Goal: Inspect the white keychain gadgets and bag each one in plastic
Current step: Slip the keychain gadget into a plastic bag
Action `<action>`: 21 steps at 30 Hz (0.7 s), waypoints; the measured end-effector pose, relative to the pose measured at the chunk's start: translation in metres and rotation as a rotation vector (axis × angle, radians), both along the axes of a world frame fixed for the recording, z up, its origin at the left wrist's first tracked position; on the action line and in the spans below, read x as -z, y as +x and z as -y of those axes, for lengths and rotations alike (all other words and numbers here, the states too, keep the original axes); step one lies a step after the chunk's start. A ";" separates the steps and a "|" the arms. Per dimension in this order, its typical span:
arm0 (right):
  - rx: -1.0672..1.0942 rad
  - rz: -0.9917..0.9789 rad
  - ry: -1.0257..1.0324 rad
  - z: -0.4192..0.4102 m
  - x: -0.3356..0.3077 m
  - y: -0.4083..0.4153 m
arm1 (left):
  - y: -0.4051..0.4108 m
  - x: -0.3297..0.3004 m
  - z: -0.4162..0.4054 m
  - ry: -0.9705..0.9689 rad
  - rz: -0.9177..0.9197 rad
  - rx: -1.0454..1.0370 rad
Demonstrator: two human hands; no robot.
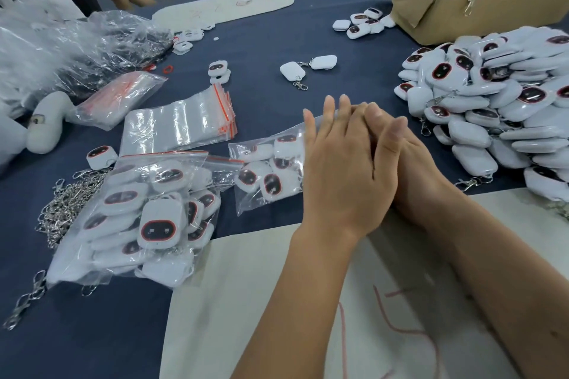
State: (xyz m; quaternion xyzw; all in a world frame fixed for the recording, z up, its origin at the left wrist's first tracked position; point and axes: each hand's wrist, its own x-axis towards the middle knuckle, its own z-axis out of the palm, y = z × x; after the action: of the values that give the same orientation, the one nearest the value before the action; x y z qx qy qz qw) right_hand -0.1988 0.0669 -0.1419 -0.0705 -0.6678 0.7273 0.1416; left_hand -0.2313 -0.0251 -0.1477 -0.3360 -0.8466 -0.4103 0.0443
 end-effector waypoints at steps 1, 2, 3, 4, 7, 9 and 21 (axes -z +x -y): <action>0.001 -0.005 -0.013 0.000 0.001 0.000 | 0.001 0.001 -0.001 0.040 0.069 0.029; 0.003 -0.011 -0.021 0.000 0.001 -0.001 | 0.002 0.001 -0.001 0.075 0.146 0.054; 0.014 -0.013 -0.011 0.001 0.002 -0.001 | 0.002 0.002 -0.001 0.105 0.206 0.075; 0.044 -0.010 0.018 0.001 0.004 -0.001 | 0.002 0.002 -0.001 0.128 0.243 0.091; 0.245 -0.006 0.225 0.002 0.010 -0.002 | -0.002 0.004 0.002 0.137 0.293 0.135; 0.448 -0.002 0.389 0.001 0.012 0.000 | -0.005 0.005 0.004 0.103 0.306 0.147; 0.536 0.603 1.214 -0.009 0.015 0.005 | -0.011 0.008 0.007 -0.100 0.233 0.190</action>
State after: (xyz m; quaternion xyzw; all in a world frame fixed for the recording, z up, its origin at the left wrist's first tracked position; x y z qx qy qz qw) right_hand -0.1943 0.0763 -0.1574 -0.3381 -0.9233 0.1182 0.1389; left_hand -0.2419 -0.0324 -0.1553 -0.3667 -0.8297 -0.4063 -0.1098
